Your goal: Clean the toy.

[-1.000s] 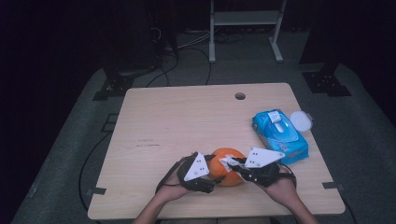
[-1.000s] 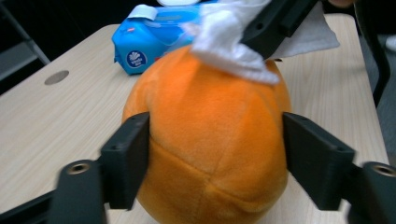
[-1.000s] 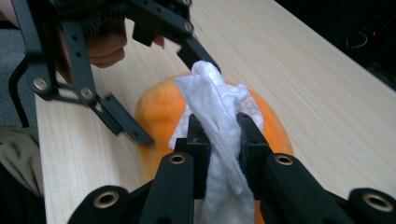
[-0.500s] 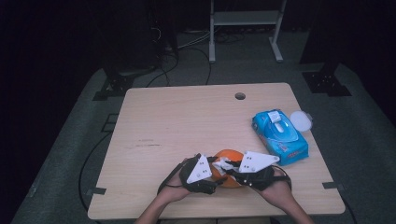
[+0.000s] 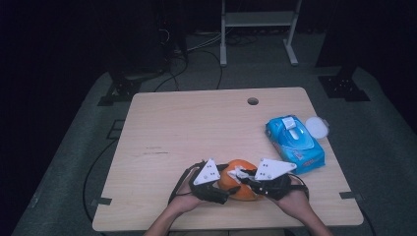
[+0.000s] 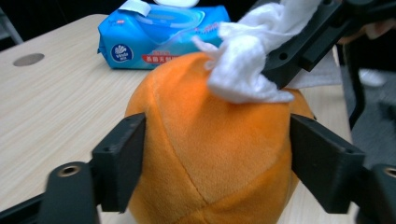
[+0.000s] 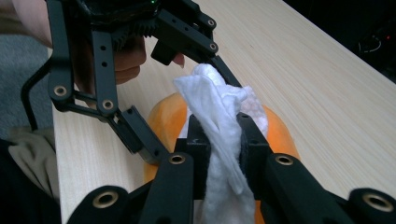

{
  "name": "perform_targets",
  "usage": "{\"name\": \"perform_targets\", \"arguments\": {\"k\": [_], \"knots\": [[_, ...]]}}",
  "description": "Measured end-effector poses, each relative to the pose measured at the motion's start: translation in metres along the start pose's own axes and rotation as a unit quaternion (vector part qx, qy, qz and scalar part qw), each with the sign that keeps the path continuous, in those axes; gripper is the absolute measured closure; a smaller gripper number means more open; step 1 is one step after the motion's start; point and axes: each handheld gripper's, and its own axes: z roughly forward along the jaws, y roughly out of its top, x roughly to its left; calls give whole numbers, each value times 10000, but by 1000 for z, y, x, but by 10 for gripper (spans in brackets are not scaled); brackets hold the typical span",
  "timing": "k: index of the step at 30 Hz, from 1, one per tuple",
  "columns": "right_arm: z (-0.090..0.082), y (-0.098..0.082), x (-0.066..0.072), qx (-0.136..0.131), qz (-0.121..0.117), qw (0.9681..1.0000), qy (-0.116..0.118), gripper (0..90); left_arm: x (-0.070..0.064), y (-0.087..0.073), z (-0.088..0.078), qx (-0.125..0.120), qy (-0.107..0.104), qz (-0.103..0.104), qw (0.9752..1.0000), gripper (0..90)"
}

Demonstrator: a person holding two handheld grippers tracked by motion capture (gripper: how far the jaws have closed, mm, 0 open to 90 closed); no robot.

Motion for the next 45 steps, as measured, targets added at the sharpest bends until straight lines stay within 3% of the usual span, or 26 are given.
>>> {"name": "perform_targets", "arguments": {"k": [4, 6, 8, 10, 12, 14, 16, 18, 20, 22, 24, 27, 29, 31, 33, 37, 40, 43, 45], "knots": [[-4, -4, -10, 15, 96, 9999, -39, 778, 4, -2, -3, -14, -12, -104, 9999, 280], [-6, -11, -17, 145, 95, 9996, -217, 778, 5, -2, -2, -62, -50, -292, 9995, 239], [-8, -19, -24, 59, 358, 9992, -148, 778, 7, 1, 1, -106, -123, -439, 9989, 179], [-8, -19, -24, 48, 392, 9991, -165, 777, 8, 4, 6, -47, -132, -648, 9978, 102], [-5, -14, -19, -40, 328, 9995, -12, 776, 9, 4, 10, 103, -87, -769, 9969, 38], [1, -9, -8, 16, 26, 10000, 28, 773, 12, 1, 9, 148, -120, -829, 9964, 45], [3, -8, -6, 50, -58, 10000, -2, 774, 14, -3, 4, 84, -168, -807, 9966, 147], [2, -10, -11, -26, 123, 9999, 65, 774, 15, -4, 2, -30, -100, -739, 9972, 236], [0, -9, -13, -112, 247, 9996, 22, 774, 11, 0, 1, -316, 130, -364, 9988, 281], [-4, -6, -13, -196, 174, 9995, -154, 774, 8, 4, 1, -562, 472, 66, 9973, 282], [-5, -4, -15, -262, 211, 9992, -199, 774, 7, 2, 4, -466, 534, 172, 9973, 260], [7, -12, -16, -63, 272, 9996, -63, 774, 13, -6, 8, -183, 288, -72, 9994, 147], [14, -15, -14, -108, 331, 9994, 47, 774, 19, -5, 5, -124, 195, -301, 9993, 77], [17, -12, -8, -95, 221, 9997, 15, 774, 21, -6, 3, -45, 191, -220, 9996, 90], [16, -11, -8, -55, 186, 9998, 20, 775, 22, -11, 1, -18, 134, -101, 9999, 166], [11, -20, -13, 89, 271, 9996, -44, 776, 29, -20, -8, 184, -35, -282, 9994, 181], [10, -28, -16, 79, 415, 9990, -107, 775, 35, -21, -11, 198, -103, -490, 9986, 97], [14, -24, -11, 55, 269, 9995, -147, 773, 34, -14, -9, -51, -129, -574, 9983, 56], [17, -20, -7, -18, 155, 9999, -61, 772, 33, -14, -5, 14, -47, -569, 9984, 80]]}}
